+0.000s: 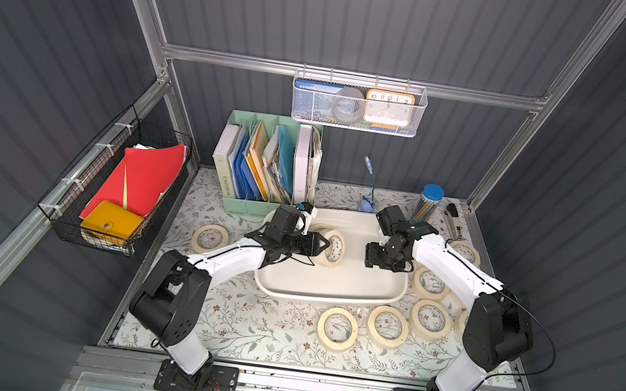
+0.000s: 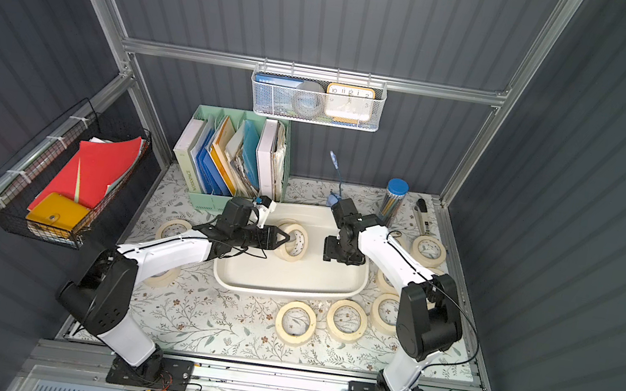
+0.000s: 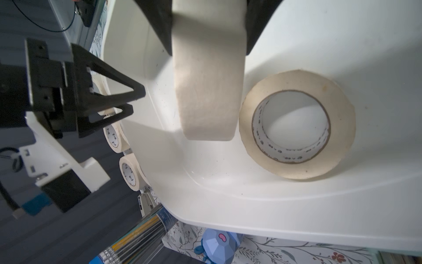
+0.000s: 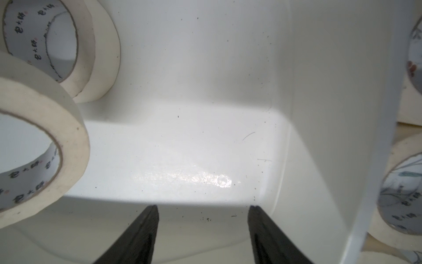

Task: Take out the art tape in the storage box
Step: Pick up the art tape from the storage box.

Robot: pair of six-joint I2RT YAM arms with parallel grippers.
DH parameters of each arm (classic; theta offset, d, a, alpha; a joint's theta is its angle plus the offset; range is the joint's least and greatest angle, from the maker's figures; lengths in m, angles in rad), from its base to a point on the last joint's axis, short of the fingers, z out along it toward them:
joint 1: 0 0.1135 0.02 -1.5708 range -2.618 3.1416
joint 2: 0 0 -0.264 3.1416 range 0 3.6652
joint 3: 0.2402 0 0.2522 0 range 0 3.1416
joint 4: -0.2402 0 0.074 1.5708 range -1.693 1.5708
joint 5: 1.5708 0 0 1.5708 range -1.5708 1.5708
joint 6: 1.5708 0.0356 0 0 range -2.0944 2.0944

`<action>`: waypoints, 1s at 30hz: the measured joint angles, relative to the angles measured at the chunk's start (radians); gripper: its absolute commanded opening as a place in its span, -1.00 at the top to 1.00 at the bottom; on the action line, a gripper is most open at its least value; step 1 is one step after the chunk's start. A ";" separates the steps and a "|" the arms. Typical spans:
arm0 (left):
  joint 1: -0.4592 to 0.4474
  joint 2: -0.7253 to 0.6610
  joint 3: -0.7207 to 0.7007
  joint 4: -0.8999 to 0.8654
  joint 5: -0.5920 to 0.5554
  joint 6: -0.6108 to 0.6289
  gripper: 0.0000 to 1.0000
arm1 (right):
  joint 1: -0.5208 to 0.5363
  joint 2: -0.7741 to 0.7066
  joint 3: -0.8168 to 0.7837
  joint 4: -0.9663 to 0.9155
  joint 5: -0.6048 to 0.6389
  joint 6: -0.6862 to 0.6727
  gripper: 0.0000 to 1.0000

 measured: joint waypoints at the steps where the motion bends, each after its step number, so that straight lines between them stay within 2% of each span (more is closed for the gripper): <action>1: 0.003 0.021 0.005 0.019 0.003 -0.007 0.43 | -0.001 -0.001 0.000 -0.001 -0.003 -0.002 -0.36; 5: 0.015 0.083 0.017 0.080 0.021 -0.042 0.44 | -0.006 -0.032 -0.012 0.039 -0.060 -0.008 -0.37; 13: 0.018 0.068 0.018 0.193 0.086 -0.122 0.44 | -0.018 -0.142 -0.049 0.221 -0.196 0.016 -0.37; 24: 0.022 0.054 0.005 0.405 0.237 -0.261 0.48 | -0.055 -0.066 -0.049 0.351 -0.343 0.076 -0.34; 27: 0.023 0.054 0.005 0.424 0.270 -0.269 0.48 | -0.077 -0.046 -0.049 0.375 -0.367 0.083 -0.09; 30: 0.022 0.054 0.004 0.429 0.289 -0.269 0.44 | -0.085 -0.043 -0.045 0.397 -0.391 0.091 0.58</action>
